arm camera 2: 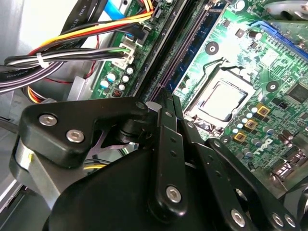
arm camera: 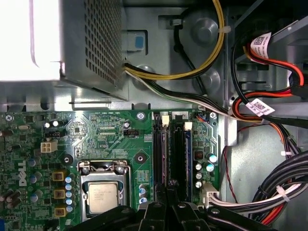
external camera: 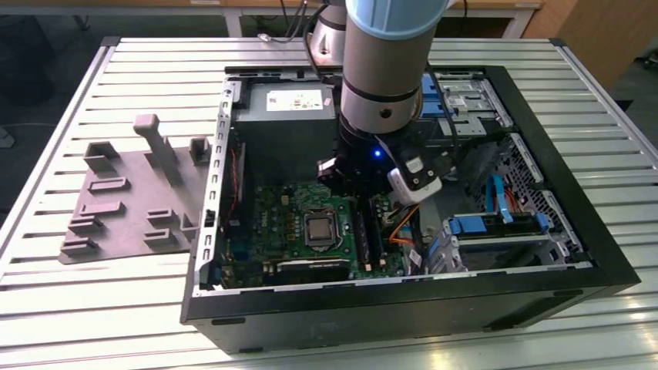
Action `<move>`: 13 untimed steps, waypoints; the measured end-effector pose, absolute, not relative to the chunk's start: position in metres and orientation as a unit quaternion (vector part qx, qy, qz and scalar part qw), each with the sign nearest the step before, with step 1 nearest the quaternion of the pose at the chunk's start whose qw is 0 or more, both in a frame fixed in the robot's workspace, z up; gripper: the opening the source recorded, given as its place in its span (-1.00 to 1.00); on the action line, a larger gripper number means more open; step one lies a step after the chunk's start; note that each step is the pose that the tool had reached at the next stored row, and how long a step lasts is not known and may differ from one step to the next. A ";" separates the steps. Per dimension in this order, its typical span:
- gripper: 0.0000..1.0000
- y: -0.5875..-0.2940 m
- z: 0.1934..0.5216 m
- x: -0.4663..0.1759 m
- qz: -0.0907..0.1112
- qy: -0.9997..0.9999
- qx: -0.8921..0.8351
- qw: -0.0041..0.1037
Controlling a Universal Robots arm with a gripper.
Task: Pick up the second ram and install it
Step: 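Insert the second ram into the second slot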
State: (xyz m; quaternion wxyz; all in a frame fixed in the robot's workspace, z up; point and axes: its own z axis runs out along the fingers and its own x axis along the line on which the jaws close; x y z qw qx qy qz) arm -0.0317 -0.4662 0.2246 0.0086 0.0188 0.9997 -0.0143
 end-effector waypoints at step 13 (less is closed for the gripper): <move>-0.76 -0.466 0.223 -0.032 -0.014 1.000 0.025 0.009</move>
